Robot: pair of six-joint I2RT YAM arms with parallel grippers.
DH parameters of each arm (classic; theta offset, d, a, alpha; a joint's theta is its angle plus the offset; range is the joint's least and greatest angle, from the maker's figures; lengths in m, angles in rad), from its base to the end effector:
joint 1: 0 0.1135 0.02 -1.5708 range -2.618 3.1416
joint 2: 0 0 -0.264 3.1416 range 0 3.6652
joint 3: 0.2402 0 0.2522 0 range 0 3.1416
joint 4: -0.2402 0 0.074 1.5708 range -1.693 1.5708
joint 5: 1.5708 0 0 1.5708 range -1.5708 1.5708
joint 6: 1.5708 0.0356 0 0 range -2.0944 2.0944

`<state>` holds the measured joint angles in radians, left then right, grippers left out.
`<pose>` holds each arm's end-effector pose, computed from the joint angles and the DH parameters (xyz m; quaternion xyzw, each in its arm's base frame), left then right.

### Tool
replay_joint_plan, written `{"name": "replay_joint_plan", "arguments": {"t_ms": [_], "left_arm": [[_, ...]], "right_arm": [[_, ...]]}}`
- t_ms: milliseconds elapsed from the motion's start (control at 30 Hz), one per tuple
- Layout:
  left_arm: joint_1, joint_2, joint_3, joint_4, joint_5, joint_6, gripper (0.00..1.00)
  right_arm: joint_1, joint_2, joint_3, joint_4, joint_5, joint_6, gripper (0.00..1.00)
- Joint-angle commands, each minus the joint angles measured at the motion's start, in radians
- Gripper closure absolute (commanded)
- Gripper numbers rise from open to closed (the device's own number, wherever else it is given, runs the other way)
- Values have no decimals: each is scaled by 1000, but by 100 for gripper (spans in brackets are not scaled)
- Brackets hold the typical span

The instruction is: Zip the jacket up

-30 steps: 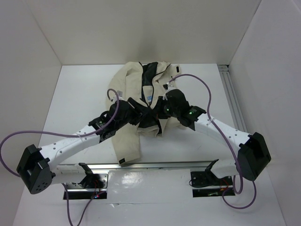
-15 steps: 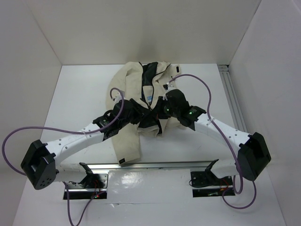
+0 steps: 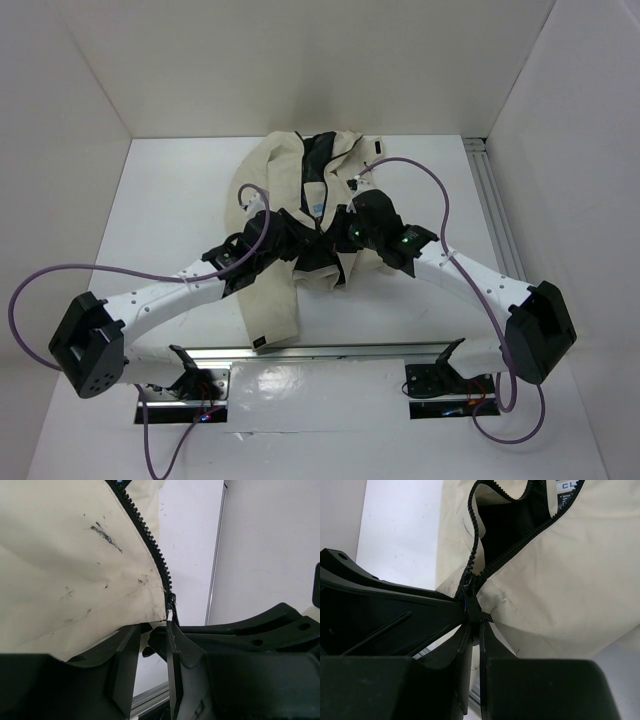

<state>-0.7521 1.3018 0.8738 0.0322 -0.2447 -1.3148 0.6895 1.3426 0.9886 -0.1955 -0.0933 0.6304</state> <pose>0.2233 -0.1971 0.2791 -0.2944 0.7748 -0.4206 0.3689 0.2326 0.1961 0.2849 -0.0485 0.8704 0.3315 0.3608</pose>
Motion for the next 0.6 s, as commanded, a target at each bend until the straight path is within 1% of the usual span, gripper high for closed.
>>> {"name": "replay_joint_plan", "arguments": {"t_ms": [0,300,567], "left_arm": [[-6,4,45,35,-30,25,61],[5,-7,33,35,-51,25,61],[14,22,56,35,-61,77,64]], "right_arm": [[5,-45,13,10,6,-11,100],[5,-45,13,10,6,-11,100],[5,-45,13,1,-3,-20,100]]}}
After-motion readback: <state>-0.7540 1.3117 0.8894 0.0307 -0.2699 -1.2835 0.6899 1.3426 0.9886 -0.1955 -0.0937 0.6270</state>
